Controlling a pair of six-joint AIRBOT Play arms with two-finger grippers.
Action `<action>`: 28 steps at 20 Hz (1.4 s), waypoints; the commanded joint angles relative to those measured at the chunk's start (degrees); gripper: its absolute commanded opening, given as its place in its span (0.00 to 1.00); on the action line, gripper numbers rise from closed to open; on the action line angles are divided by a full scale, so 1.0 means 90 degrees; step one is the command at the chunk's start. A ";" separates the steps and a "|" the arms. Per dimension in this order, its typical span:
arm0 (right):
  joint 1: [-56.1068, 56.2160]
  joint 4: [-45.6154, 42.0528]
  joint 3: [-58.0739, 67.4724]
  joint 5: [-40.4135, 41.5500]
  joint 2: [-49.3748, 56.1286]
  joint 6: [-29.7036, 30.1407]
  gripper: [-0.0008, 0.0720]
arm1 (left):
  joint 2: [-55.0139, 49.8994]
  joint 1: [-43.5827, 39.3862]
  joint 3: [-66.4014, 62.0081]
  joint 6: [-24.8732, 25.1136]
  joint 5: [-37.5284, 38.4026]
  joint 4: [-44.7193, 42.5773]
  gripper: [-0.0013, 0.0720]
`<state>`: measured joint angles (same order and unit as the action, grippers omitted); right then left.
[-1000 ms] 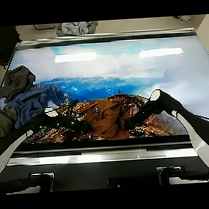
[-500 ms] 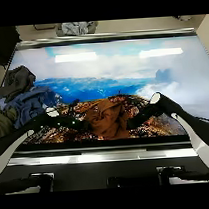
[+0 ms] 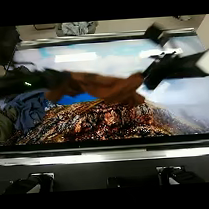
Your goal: Fold the shirts.
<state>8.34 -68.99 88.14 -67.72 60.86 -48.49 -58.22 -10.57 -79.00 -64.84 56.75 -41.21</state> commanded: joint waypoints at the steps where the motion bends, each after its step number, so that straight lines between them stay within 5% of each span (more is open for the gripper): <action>1: 0.0002 -0.0236 0.1093 0.0478 -0.1314 -0.0369 0.06 | 0.0852 0.0211 -0.1372 -0.0403 -0.0022 -0.0066 0.05; 8: 0.0002 -0.0432 0.1090 -0.1681 -0.1863 -0.0964 0.06 | 0.1243 -0.0019 -0.1438 -0.1632 0.1496 -0.0962 0.05; 14: 0.0002 -0.0624 0.0622 -0.2897 -0.0602 -0.1226 0.06 | 0.0675 -0.0022 -0.0398 -0.1800 0.1695 -0.1316 0.05; 18: 0.0002 -0.0425 -0.0095 -0.0981 0.1350 -0.1236 0.06 | -0.0918 0.0010 0.0398 -0.1795 0.1110 -0.1588 0.06; 21: 0.0002 0.0850 -0.0095 0.0724 0.2919 -0.1229 0.07 | -0.2409 0.0027 0.0403 -0.1775 0.0920 -0.1496 0.06; 25: 0.0002 0.2118 -0.0095 0.1049 0.3995 -0.1217 0.07 | -0.3626 0.0029 0.0401 -0.1413 0.0906 -0.1042 0.07; 26: 0.0002 0.2103 -0.0095 0.1122 0.4017 -0.1207 0.07 | -0.3684 0.0029 0.0401 -0.1421 0.0874 -0.0952 0.27; 27: -0.0041 0.2091 -0.0080 0.1248 0.3956 -0.1163 0.25 | -0.3655 0.0039 0.0376 -0.1416 0.0857 -0.0918 0.66; 28: -0.0117 0.2086 -0.0002 0.1248 0.3861 -0.1015 0.61 | -0.3602 0.0107 0.0238 -0.1362 0.0947 -0.0993 0.84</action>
<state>8.08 -53.69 87.61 -59.96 93.60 -59.29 -88.01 -10.17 -75.96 -78.24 65.08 -51.05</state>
